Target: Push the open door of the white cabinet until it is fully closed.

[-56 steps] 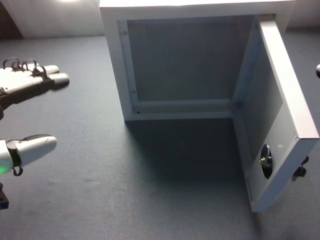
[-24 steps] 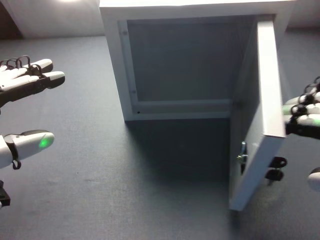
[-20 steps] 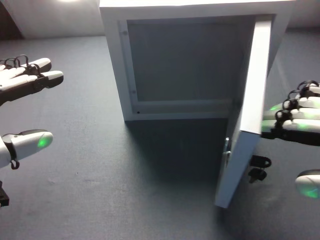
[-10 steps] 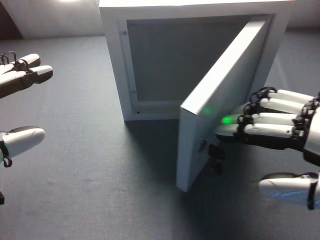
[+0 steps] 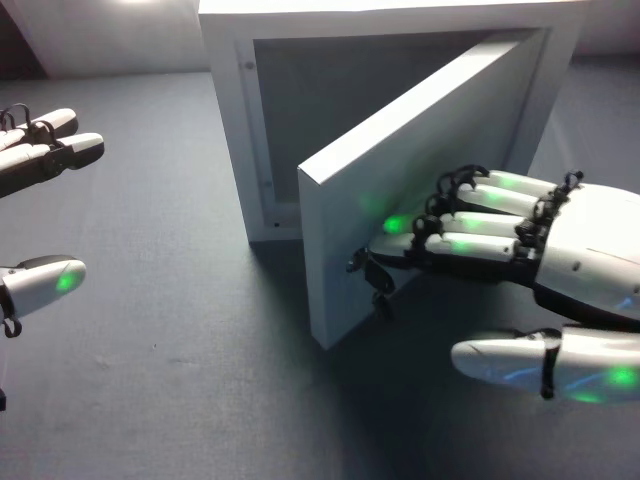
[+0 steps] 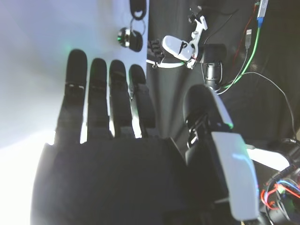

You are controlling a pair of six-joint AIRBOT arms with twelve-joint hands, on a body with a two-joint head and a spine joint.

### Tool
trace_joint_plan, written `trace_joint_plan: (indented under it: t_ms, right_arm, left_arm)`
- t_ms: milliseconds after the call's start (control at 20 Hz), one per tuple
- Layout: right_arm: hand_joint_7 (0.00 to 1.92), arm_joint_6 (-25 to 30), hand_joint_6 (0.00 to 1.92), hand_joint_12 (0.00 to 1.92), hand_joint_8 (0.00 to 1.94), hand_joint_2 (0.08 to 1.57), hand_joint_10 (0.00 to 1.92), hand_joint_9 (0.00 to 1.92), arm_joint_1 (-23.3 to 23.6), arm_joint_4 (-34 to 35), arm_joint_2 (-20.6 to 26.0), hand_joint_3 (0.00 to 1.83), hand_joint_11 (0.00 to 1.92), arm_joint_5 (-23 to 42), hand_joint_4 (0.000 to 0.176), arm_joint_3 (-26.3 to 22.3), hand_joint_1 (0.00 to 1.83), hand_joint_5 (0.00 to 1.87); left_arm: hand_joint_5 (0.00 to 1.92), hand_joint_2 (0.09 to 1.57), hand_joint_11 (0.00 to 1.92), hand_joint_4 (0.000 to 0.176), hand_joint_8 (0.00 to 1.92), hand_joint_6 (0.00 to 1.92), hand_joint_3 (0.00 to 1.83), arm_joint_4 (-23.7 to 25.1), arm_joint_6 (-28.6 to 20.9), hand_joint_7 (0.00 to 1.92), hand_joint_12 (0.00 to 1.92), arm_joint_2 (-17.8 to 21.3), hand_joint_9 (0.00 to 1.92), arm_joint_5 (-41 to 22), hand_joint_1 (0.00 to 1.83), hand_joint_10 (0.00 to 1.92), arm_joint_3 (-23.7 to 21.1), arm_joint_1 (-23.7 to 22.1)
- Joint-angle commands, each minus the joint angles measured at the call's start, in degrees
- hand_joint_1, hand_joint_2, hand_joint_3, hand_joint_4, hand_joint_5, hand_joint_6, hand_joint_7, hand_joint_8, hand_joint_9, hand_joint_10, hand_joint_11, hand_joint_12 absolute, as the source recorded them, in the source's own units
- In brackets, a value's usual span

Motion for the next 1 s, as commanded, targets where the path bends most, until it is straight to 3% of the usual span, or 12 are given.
trace_joint_plan:
  t_ms: [0,150,250,300,350,450,550,700,800,850,950]
  right_arm:
    - [0.23,0.46,0.0,1.1,0.0,1.36,0.46,0.04,1.14,1.04,-0.48,0.0,0.0,5.83,0.0,0.15,0.18,0.24]
    - [0.2,0.46,0.0,0.9,0.0,1.35,0.32,0.04,2.68,1.35,-2.68,0.0,0.0,3.77,0.0,1.77,0.27,0.18]
    - [0.23,0.46,0.01,1.08,0.0,1.31,0.21,0.11,3.71,1.52,-4.02,0.0,0.0,2.84,0.0,2.74,0.41,0.27]
    - [0.25,0.46,0.0,1.06,0.0,1.31,0.17,0.14,4.23,1.52,-4.67,0.0,0.0,2.32,0.0,3.21,0.42,0.27]
    - [0.23,0.46,0.0,0.94,0.0,1.32,0.12,0.13,4.66,1.53,-5.31,0.0,0.0,1.82,0.0,3.69,0.41,0.25]
    - [0.16,0.45,0.0,0.49,0.0,1.34,0.05,0.1,5.36,1.72,-6.29,0.0,0.0,1.03,0.0,4.5,0.34,0.14]
    - [0.19,0.39,0.0,0.66,0.0,1.33,0.04,0.16,6.22,2.37,-7.47,0.0,0.0,-0.12,0.0,5.62,0.37,0.14]
    - [0.08,-2.4,0.0,0.5,0.0,1.39,0.0,0.1,7.54,4.97,-8.82,0.0,0.0,-3.17,0.0,6.93,0.16,0.1]
    - [0.0,-3.46,0.0,0.14,0.0,1.41,0.0,0.01,7.91,6.0,-9.22,0.0,0.0,-4.24,0.0,7.38,0.07,0.0]
    - [0.0,-3.46,0.0,0.03,0.0,1.38,0.0,0.0,7.92,6.02,-9.23,0.0,0.0,-4.24,0.0,7.39,0.19,0.0]
    - [0.0,-3.46,0.0,0.0,0.0,1.37,0.0,0.0,7.94,6.02,-9.21,0.0,0.0,-4.24,0.0,7.35,0.15,0.0]
  left_arm:
    - [0.27,1.27,0.0,0.026,0.0,0.0,0.0,-1.56,-0.26,0.1,0.89,0.38,0.12,-7.53,0.5,0.0,0.04,-0.24]
    - [0.27,1.26,0.0,0.009,0.0,0.0,0.0,-1.98,-0.2,0.09,0.91,0.34,0.1,-8.0,0.52,0.0,0.06,0.05]
    - [0.28,1.26,0.0,0.0,0.0,0.0,0.0,-2.1,-0.18,0.09,0.87,0.18,0.09,-8.05,0.53,0.0,0.16,0.06]
    - [0.28,1.26,0.0,0.006,0.0,0.0,0.0,-2.12,-0.18,0.09,0.88,0.14,0.09,-8.05,0.54,0.0,0.17,0.06]
    - [0.28,1.26,0.0,0.01,0.0,0.0,0.0,-2.16,-0.17,0.09,0.92,0.12,0.09,-8.05,0.53,0.0,0.18,0.06]
    - [0.3,1.25,0.0,0.0,0.0,0.0,0.0,-2.25,-0.17,0.12,1.04,0.09,0.12,-8.09,0.58,0.01,0.19,0.07]
    - [0.31,1.25,0.0,0.0,0.0,0.0,0.0,-2.45,-0.17,0.12,1.03,0.02,0.12,-8.21,0.57,0.01,0.19,0.15]
    - [0.3,1.26,0.0,0.0,0.0,0.0,0.0,-2.48,-0.16,0.11,1.08,-0.07,0.12,-8.17,0.55,0.01,0.26,0.18]
    - [0.3,1.26,0.0,0.0,0.0,0.0,0.0,-2.48,-0.16,0.12,1.06,-0.1,0.12,-8.18,0.53,0.01,0.28,0.18]
    - [0.3,1.26,0.0,0.0,0.0,0.0,0.0,-2.48,-0.16,0.12,1.05,-0.11,0.13,-8.22,0.52,0.01,0.28,0.18]
    - [0.3,1.26,0.0,0.0,0.0,0.0,0.0,-2.48,-0.16,0.12,1.02,-0.11,0.13,-8.33,0.52,0.01,0.25,0.21]
